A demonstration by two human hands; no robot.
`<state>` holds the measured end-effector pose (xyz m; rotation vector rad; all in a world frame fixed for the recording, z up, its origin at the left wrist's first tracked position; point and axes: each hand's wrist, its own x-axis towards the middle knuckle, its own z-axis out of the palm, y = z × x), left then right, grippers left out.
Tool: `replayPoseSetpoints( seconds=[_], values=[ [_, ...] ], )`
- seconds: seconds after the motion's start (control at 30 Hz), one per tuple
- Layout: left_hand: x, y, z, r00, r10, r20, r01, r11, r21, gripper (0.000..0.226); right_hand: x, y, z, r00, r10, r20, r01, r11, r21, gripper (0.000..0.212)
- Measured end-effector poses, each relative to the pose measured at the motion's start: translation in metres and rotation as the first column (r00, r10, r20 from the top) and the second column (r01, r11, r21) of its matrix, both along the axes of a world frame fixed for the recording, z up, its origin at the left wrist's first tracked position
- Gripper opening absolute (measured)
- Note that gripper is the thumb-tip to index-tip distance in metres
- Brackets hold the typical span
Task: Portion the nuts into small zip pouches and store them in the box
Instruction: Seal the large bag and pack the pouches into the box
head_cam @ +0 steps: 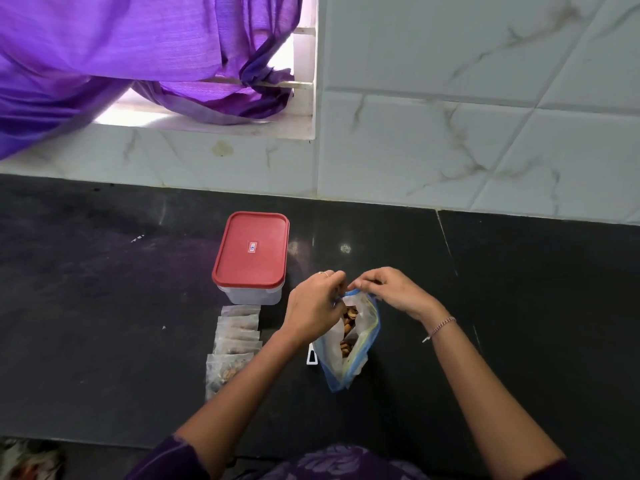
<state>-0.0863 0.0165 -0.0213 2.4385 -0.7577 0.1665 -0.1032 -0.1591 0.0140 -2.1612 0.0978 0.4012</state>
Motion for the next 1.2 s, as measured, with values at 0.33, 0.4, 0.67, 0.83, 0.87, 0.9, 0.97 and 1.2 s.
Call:
replayPoseSetpoints(
  seconds=[0.33, 0.4, 0.67, 0.83, 0.87, 0.9, 0.97, 1.2],
  values=[
    [0.013, 0.012, -0.005, 0.556, -0.189, -0.809, -0.309, 0.857, -0.413, 0.011, -0.013, -0.006, -0.018, 0.893, -0.248, -0.375, 0.39, 0.842, 0.372, 0.039],
    [0.013, 0.01, -0.003, 0.695, -0.126, -0.708, -0.227, 0.896, -0.382, 0.012, -0.013, -0.003, -0.021, 0.883, -0.288, -0.372, 0.427, 0.822, 0.377, 0.041],
    [0.013, 0.002, 0.001, 0.972, 0.012, -0.233, -0.055, 0.983, -0.176, 0.025, -0.009, -0.004, -0.014, 0.895, -0.267, -0.356, 0.383, 0.87, 0.311, 0.035],
    [0.015, 0.002, -0.003, 0.978, 0.014, -0.208, -0.055, 0.979, -0.195, 0.03, -0.007, -0.003, -0.013, 0.981, -0.187, 0.042, 0.187, 0.982, 0.001, 0.016],
    [0.015, 0.003, -0.004, 0.976, 0.005, -0.216, -0.052, 0.976, -0.213, 0.03, -0.006, -0.002, -0.013, 0.979, -0.144, 0.144, 0.158, 0.984, -0.084, 0.015],
    [0.015, 0.003, -0.005, 0.971, -0.021, -0.237, -0.038, 0.969, -0.244, 0.028, -0.006, 0.0, -0.013, 0.967, -0.121, 0.223, 0.155, 0.978, -0.138, 0.014],
    [0.015, 0.003, -0.003, 0.926, -0.125, -0.357, -0.017, 0.93, -0.368, 0.016, -0.007, 0.003, -0.009, 0.94, -0.124, 0.318, 0.187, 0.967, -0.175, 0.017],
    [0.036, 0.012, -0.007, 0.696, -0.259, -0.67, -0.172, 0.846, -0.505, 0.018, -0.005, 0.004, -0.003, 0.941, -0.046, 0.336, 0.133, 0.962, -0.24, 0.019]
  ],
)
